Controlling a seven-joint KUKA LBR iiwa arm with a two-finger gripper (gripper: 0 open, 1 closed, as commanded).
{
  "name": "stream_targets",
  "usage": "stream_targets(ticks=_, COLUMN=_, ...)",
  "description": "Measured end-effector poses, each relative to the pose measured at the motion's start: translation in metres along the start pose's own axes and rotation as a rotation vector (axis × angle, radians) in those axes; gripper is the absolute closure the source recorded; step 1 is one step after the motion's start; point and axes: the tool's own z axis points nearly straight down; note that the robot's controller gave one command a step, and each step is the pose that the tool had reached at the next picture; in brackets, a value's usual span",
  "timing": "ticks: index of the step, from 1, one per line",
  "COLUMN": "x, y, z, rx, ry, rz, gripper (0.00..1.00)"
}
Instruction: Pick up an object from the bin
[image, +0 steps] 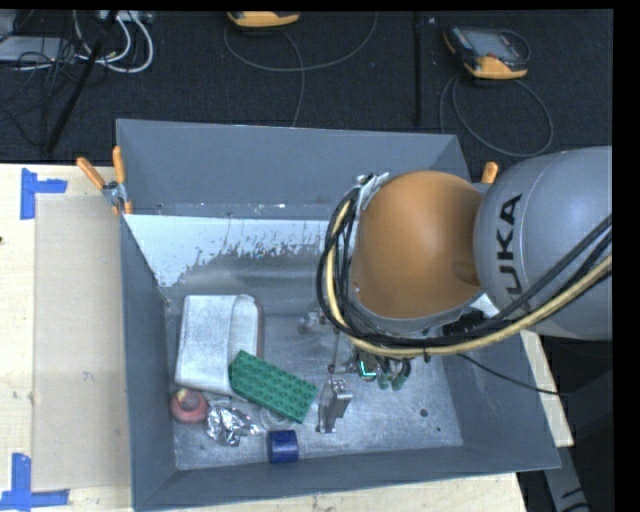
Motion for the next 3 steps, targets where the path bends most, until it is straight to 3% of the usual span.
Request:
stream_targets(ticks=1, x=-0.069, y=0.035, z=0.147, rx=0.001, ry=-0.003, rz=-0.114, gripper=0.00)
stream_targets(ticks=2, x=-0.070, y=0.037, z=0.141, rx=-0.003, ry=-0.009, rz=-0.110, gripper=1.00)
stream_targets(ticks=3, x=-0.058, y=0.030, z=-0.005, rx=-0.001, ry=-0.018, rz=-0.112, gripper=1.00)
